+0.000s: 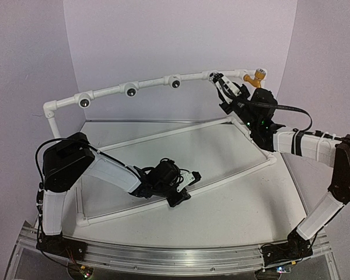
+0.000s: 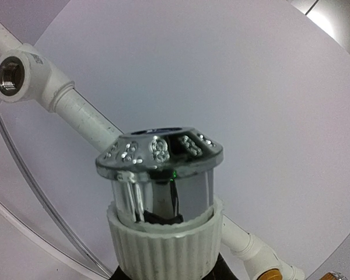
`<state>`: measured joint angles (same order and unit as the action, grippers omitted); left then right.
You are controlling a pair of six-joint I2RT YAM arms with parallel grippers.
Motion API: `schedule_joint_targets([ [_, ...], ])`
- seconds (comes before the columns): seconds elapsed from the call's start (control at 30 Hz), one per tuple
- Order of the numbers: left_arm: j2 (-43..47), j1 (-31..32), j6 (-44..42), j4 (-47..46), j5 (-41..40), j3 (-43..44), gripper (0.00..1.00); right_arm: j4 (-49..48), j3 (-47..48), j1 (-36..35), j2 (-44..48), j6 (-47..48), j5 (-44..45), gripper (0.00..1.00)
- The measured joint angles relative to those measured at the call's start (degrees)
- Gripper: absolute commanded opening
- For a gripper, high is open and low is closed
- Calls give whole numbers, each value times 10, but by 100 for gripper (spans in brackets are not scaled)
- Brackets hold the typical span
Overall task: Install the water faucets
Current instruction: Screw the water faucet onto the adaptor.
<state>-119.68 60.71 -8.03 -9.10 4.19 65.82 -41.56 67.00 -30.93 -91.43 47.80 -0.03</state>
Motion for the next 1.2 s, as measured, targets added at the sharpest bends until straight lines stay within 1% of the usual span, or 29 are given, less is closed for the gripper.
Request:
schedule_joint_targets([
  [0.33,0,0,0,-1,-1,0,0,-34,0,-5,-15,-69,21,0],
  [0.67,-1,0,0,-5,-1,-2,0,-45,-1,-10,-19,-133,44,0],
  [1.2,-1,0,0,-9,-2,-3,0,-37,-4,-13,-16,-323,52,0],
])
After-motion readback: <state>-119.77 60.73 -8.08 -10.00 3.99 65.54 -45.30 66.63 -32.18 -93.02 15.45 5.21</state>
